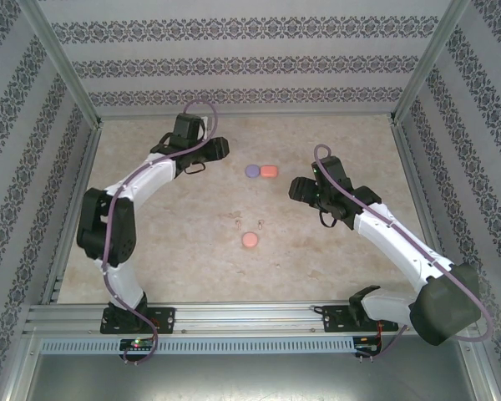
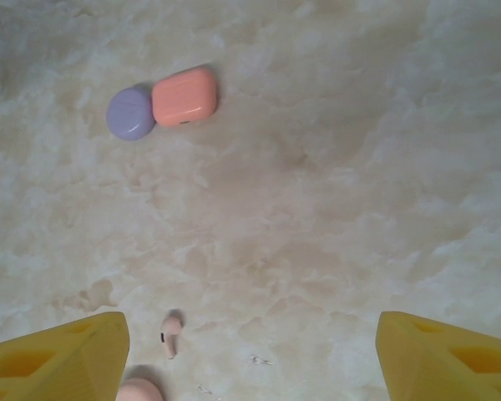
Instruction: Insert the wireless bluetooth earbuds into the charging case
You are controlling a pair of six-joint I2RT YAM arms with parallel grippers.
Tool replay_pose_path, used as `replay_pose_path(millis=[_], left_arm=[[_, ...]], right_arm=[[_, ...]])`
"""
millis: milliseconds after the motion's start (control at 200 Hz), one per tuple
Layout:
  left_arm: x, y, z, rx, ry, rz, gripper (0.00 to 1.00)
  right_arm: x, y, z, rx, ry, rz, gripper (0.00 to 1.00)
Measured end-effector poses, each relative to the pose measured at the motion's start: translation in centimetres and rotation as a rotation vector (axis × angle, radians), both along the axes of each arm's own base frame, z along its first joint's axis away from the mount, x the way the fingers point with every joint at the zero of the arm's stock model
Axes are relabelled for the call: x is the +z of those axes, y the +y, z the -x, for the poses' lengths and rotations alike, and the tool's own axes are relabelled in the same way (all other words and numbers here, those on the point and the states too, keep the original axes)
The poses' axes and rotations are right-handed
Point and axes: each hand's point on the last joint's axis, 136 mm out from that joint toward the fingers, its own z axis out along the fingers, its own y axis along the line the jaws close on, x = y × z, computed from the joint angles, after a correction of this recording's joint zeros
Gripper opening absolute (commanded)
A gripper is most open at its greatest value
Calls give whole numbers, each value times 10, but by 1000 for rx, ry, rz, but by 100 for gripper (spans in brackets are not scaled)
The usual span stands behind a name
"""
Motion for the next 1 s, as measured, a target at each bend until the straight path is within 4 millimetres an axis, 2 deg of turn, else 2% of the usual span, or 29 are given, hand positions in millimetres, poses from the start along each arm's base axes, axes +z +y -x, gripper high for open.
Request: replay_pose_path(millis=[180,260,320,505,530,654,724,999], left_arm=[[25,20,28,40,-127,-23,59],[35,28,40,61,-178,-26,61],[45,35,48,83,-226,-27,66],[74,51,66,134,-341,-25,69],[78,53,68,140,-354,-25,77],[94,59,72,166,-395,-26,85],[98,62,74,181,-407,-22,100],[93,80,87,289,-400,19,99]], right_arm=[[-10,3,4,22,15,73,79],[-16,10,7,44,23,108,79],[-20,17,10,68,26,130,83],[-28,37,20,146,12,159,88],[-28,39,22,150,10,161,89],[-27,46,25,163,-12,180,97],[-26,47,26,162,-25,198,98],[-20,46,26,141,-84,284,98]])
